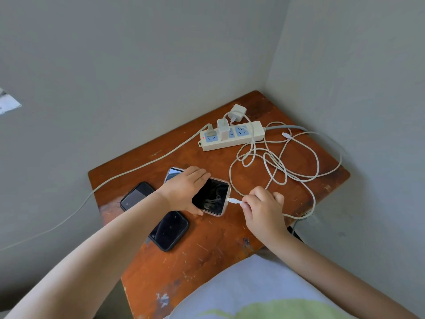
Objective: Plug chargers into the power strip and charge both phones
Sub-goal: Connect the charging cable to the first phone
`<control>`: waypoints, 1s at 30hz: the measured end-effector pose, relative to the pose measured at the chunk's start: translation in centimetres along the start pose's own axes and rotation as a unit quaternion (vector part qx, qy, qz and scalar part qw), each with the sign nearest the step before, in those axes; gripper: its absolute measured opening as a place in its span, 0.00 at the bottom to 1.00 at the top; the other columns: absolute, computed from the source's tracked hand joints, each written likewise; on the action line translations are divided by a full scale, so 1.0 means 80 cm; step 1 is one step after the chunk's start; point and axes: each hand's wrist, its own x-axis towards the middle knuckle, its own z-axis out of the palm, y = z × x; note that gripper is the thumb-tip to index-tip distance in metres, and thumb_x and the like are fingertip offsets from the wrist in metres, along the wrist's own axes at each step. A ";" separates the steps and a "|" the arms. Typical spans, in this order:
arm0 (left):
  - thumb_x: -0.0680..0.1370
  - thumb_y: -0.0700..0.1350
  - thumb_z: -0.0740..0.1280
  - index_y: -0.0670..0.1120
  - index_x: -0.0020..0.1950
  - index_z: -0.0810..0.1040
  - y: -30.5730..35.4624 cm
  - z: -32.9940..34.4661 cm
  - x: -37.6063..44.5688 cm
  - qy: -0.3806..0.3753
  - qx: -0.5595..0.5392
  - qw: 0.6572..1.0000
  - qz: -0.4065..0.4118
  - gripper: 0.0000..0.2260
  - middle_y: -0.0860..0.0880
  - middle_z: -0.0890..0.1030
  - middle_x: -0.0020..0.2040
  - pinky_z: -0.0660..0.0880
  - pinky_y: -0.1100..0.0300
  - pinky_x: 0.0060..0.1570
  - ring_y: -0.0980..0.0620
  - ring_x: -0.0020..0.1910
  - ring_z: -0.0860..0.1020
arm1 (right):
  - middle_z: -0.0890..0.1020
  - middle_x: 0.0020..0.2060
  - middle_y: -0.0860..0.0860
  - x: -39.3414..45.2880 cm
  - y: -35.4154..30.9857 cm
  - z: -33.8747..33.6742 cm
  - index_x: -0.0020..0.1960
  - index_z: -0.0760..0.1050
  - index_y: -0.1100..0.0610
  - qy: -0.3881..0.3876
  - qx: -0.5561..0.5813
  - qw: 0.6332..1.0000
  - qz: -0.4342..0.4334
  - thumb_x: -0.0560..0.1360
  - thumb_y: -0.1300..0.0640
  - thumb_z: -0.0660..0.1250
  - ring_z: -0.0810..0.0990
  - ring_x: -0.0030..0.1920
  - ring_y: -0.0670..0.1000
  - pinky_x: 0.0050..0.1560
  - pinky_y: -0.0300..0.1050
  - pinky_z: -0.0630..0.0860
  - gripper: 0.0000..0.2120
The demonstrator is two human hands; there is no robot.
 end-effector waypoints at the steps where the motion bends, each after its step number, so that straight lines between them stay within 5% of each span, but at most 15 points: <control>1: 0.69 0.60 0.67 0.43 0.73 0.51 0.000 0.000 0.000 0.000 0.001 1.000 0.001 0.41 0.44 0.59 0.73 0.51 0.58 0.69 0.47 0.71 0.54 | 0.82 0.27 0.55 -0.001 0.001 0.000 0.32 0.83 0.61 0.002 -0.002 1.000 -0.006 0.55 0.66 0.81 0.81 0.28 0.52 0.34 0.48 0.77 0.09; 20: 0.71 0.59 0.66 0.42 0.73 0.50 0.009 0.002 0.006 -0.024 0.031 0.999 0.014 0.40 0.44 0.58 0.74 0.51 0.58 0.69 0.46 0.71 0.54 | 0.81 0.21 0.50 0.002 0.016 0.005 0.29 0.83 0.57 -0.029 -0.021 0.996 -0.076 0.53 0.64 0.83 0.79 0.24 0.50 0.34 0.45 0.77 0.10; 25: 0.71 0.60 0.65 0.43 0.73 0.49 0.008 0.006 0.009 -0.029 0.040 0.999 0.011 0.40 0.44 0.57 0.74 0.50 0.58 0.69 0.46 0.71 0.53 | 0.80 0.20 0.52 0.002 0.015 0.013 0.27 0.81 0.58 -0.027 -0.012 0.998 -0.058 0.54 0.67 0.81 0.79 0.24 0.51 0.41 0.41 0.61 0.09; 30: 0.71 0.60 0.65 0.42 0.73 0.50 0.004 0.008 0.011 -0.038 0.063 0.997 0.017 0.40 0.43 0.57 0.74 0.50 0.57 0.70 0.45 0.71 0.54 | 0.81 0.21 0.52 -0.003 0.012 0.023 0.27 0.81 0.59 -0.027 0.000 0.998 -0.054 0.55 0.66 0.81 0.80 0.25 0.51 0.43 0.42 0.64 0.09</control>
